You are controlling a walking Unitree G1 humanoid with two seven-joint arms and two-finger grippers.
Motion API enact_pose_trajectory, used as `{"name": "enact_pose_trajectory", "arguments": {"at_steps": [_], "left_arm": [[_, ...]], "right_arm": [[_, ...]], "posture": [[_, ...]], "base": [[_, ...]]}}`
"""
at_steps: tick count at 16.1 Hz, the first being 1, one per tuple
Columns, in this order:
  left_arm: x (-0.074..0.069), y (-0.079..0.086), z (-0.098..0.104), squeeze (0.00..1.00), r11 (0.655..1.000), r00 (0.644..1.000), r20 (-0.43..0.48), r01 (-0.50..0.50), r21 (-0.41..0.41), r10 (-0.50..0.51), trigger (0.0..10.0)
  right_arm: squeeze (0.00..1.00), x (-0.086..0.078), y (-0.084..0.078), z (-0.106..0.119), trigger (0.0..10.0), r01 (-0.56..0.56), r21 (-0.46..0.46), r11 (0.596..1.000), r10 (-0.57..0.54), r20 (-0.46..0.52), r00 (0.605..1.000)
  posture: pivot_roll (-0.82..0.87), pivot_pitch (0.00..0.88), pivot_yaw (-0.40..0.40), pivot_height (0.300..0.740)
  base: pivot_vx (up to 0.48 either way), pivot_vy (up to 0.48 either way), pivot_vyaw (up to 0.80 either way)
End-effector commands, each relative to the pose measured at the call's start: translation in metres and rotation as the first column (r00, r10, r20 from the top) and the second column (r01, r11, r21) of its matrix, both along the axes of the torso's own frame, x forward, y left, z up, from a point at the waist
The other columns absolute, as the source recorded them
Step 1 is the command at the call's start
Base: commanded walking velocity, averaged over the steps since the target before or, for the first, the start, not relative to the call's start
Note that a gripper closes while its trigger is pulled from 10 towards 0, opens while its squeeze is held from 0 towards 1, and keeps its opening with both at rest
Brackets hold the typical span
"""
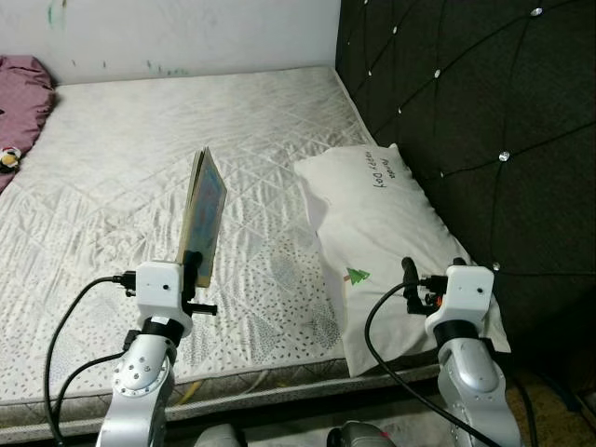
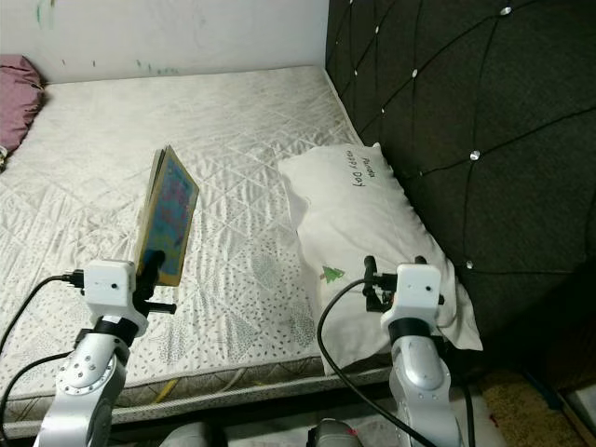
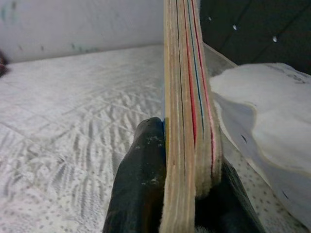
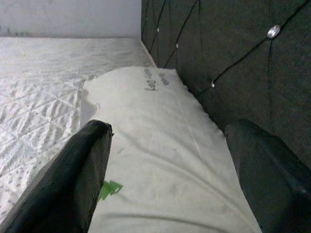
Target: Clean up the room
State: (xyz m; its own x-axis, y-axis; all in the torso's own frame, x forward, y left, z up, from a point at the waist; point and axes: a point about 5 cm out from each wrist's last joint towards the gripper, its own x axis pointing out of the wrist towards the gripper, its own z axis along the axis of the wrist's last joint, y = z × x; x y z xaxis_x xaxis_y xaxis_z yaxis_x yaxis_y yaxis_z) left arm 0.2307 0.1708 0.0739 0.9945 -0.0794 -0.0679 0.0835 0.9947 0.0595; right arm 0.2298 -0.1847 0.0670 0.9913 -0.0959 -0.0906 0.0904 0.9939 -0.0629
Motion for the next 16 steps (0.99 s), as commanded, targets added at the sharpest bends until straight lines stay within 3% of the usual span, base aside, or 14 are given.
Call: {"name": "enact_pose_trajectory", "arguments": {"at_steps": [1, 8, 16], "left_arm": [[0.0041, -0.0006, 0.0067, 0.00, 1.000, 0.999, 0.045, 0.011, -0.001, -0.011, 10.0], [0.0060, -0.0023, 0.0096, 0.00, 1.000, 0.998, 0.064, 0.023, 0.003, -0.023, 10.0], [0.0077, -0.0051, 0.0089, 0.00, 0.999, 0.998, 0.063, 0.031, 0.013, -0.031, 10.0]], "right_arm": [[0.00, 0.0012, -0.0008, -0.0005, 10.0, -0.002, 0.004, 1.000, 0.002, 0.003, 1.000], [0.00, 0.0031, -0.0012, -0.0004, 10.0, -0.021, -0.007, 1.000, 0.021, -0.002, 1.000], [0.00, 0.0052, -0.0031, 0.0005, 10.0, -0.034, 0.003, 0.999, 0.034, 0.007, 0.999]], "posture": [[-0.01, 0.015, 0.038, 0.740], [-0.01, 0.025, 0.024, 0.736], [-0.02, 0.030, 0.019, 0.661]], "base": [[0.000, 0.000, 0.00], [0.000, 0.000, 0.00], [0.000, 0.000, 0.00]]}}
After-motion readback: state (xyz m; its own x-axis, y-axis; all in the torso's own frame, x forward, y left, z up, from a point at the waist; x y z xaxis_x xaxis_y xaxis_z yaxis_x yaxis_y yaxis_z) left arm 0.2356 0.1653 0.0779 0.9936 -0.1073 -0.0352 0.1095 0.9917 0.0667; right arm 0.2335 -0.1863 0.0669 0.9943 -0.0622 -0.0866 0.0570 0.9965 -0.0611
